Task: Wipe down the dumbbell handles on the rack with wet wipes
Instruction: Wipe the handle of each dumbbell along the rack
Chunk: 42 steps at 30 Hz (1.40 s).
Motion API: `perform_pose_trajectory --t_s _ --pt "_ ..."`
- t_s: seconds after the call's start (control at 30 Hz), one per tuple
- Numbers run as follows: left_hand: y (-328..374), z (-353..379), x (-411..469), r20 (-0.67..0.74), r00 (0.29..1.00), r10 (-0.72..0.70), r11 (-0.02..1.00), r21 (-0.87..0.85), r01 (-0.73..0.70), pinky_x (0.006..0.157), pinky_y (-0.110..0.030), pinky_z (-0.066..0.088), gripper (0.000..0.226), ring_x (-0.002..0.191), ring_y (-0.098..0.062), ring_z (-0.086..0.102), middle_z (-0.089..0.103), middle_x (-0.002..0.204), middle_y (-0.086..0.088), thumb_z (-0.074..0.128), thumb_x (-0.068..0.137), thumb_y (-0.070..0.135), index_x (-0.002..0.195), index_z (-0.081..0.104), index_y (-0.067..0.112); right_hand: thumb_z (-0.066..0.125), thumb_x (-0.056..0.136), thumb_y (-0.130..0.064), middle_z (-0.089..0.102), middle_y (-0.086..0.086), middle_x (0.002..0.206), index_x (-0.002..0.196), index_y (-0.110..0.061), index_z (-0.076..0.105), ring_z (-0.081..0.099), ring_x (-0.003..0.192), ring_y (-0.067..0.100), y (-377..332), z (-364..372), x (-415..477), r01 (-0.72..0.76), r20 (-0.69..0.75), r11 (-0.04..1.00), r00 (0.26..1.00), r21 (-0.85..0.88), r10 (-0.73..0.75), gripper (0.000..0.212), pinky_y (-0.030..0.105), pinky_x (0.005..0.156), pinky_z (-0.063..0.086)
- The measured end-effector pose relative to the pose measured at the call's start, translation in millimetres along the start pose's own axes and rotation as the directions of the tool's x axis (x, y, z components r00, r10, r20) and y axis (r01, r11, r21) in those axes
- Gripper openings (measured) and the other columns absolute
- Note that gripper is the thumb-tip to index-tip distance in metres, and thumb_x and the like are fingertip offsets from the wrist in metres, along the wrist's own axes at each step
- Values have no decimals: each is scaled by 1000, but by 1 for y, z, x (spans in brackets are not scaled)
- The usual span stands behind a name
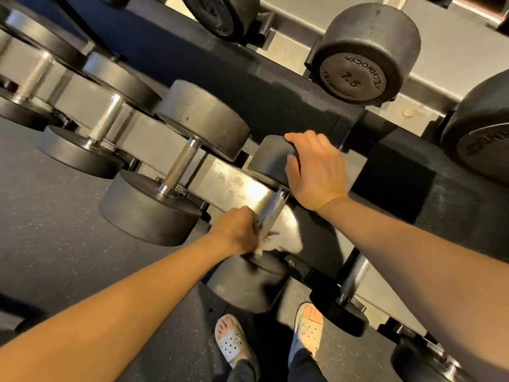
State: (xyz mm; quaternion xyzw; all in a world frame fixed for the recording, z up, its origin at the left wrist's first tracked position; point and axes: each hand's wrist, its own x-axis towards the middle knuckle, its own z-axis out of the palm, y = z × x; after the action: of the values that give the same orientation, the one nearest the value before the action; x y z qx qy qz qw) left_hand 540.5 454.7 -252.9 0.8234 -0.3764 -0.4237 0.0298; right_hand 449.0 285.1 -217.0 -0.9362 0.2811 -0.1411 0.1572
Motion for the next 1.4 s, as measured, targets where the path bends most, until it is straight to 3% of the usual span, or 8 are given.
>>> perform_pose_trajectory --t_s 0.4,0.57,0.67,0.83,0.97,1.17,1.33,1.4 --pt "17 5 -25 -288 939 -190 847 -532 9 57 -27 39 25 64 -15 52 57 67 -1 85 79 17 83 65 4 52 93 -20 55 7 126 116 -10 64 53 118 17 -23 0 -99 -162 -222 923 943 349 250 28 30 103 42" --pt "36 20 -41 -178 984 -2 857 -508 -90 73 -33 54 8 72 -19 64 71 80 -8 77 86 7 90 73 2 65 99 -18 71 -13 96 106 -28 68 69 89 6 -39 7 -155 -558 361 290 774 778 520 12 26 73 60" --pt "41 15 -54 -68 996 59 820 -565 -87 81 -20 56 26 88 -17 69 76 100 -14 57 92 -11 108 74 1 67 96 -8 73 -18 79 91 -24 72 71 84 6 -32 19 -147 -650 504 211 721 730 475 18 27 71 62" --pt "9 18 -66 -500 848 -175 943 -334 -2 87 -38 52 12 92 -20 64 70 98 3 62 96 21 103 71 21 56 96 10 72 5 87 103 -5 69 67 77 18 -22 31 -119 -534 725 -509 355 675 590 21 33 84 60" --pt "-2 48 -61 -591 762 -264 937 -344 58 84 -48 53 42 97 -29 61 67 101 -1 48 93 51 103 73 18 45 104 1 62 14 122 141 -1 53 62 86 16 -36 51 -83 -525 678 -450 408 722 611 37 35 100 49" --pt "-5 59 -55 -647 701 -298 936 -341 83 56 -32 36 41 73 -23 53 48 59 4 39 90 42 61 53 16 48 101 -9 65 8 99 113 1 66 62 90 21 -53 74 -132 -802 665 101 551 589 504 23 35 84 50" --pt "-2 57 -58 -627 715 -309 933 -345 101 68 -32 36 31 92 -21 54 55 76 8 38 90 39 65 54 29 61 92 9 70 21 99 104 7 70 68 85 27 -38 65 -121 -615 761 -476 359 628 540 15 28 70 57" --pt "-2 58 -58 -616 720 -319 932 -341 122 73 -33 37 30 102 -18 53 59 86 6 42 93 33 74 62 22 68 91 5 71 14 93 96 -3 73 67 78 20 -28 57 -105 -502 714 -519 373 692 592 12 26 69 57"
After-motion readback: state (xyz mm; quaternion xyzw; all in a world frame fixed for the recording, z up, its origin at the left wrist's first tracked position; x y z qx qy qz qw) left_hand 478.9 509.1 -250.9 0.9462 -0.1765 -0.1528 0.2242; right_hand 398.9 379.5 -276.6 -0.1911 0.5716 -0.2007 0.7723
